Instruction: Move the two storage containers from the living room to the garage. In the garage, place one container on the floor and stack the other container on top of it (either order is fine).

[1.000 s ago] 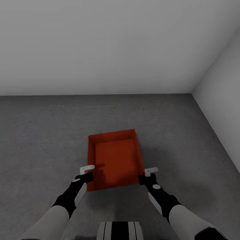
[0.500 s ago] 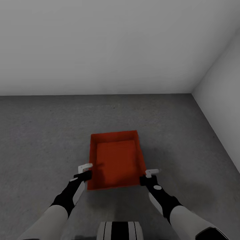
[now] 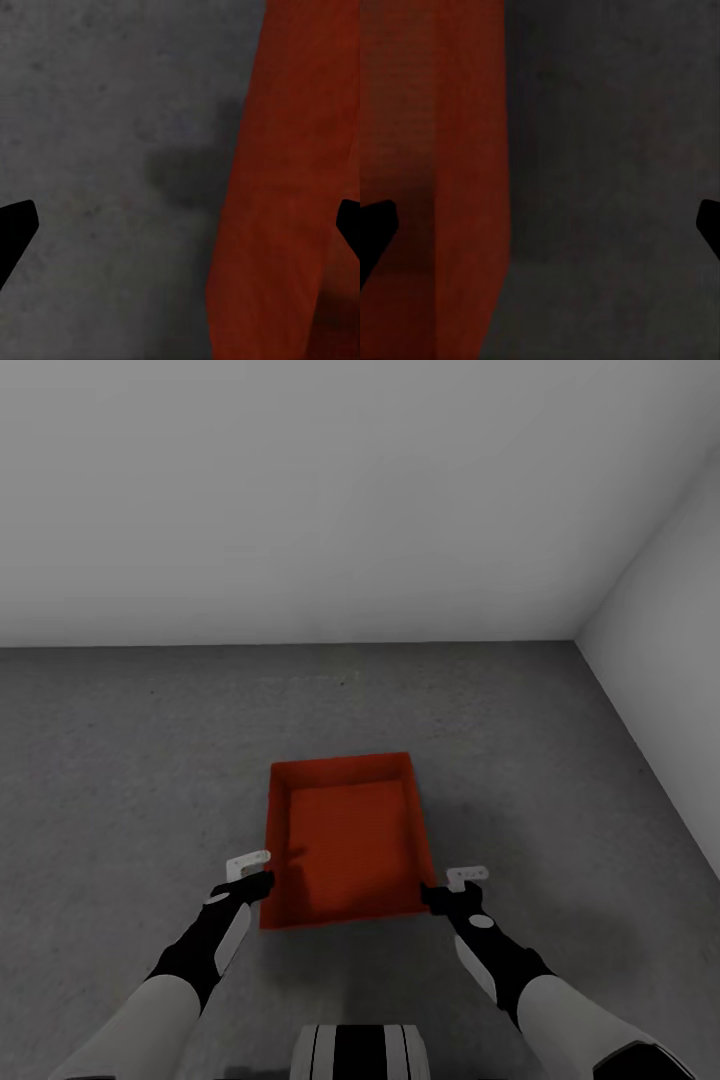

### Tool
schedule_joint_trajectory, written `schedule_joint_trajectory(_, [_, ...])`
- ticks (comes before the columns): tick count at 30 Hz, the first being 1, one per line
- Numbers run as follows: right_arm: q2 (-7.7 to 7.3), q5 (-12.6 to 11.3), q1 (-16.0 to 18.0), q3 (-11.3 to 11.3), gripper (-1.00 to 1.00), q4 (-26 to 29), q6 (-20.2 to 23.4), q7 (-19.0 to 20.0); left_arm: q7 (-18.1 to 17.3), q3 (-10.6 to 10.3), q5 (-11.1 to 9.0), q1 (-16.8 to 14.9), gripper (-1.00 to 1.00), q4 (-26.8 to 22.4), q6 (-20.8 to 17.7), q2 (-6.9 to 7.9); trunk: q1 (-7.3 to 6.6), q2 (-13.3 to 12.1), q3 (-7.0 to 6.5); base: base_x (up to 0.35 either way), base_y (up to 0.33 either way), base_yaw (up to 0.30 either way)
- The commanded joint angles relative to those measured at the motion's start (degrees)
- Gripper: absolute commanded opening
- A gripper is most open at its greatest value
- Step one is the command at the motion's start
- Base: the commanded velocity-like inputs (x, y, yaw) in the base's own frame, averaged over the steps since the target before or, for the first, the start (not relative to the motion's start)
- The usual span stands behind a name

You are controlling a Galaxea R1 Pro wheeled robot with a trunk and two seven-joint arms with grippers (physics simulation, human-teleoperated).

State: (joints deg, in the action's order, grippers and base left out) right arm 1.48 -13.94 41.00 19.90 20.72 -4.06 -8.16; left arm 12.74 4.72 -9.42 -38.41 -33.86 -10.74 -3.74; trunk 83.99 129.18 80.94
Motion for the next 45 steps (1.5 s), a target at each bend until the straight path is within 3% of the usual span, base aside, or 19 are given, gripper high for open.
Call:
schedule_joint_trajectory(1, [-0.04,-0.6,0.0,0.5,1.0,0.0,-0.2,-0.3,0.2,0.1,-0.6,0.0,1.0,-0.1,-0.3,-0.03,-0.01,0.0,0.03,0.0,0.0,0.0])
schedule_joint_trajectory(21, [-0.28,-0.7,0.0,0.5,1.0,0.6,-0.2,-0.1,0.2,0.0,-0.7,0.0,1.0,-2.3,-0.8,-0.25,-0.01,0.0,0.03,0.0,0.0,0.0])
schedule_joint_trajectory(45, [-0.2,-0.6,0.0,0.6,1.0,1.1,-0.2,0.0,0.2,0.0,-0.7,0.0,1.0,-2.4,-0.8,-0.27,-5.28,-9.6,-4.28,0.0,0.0,0.0])
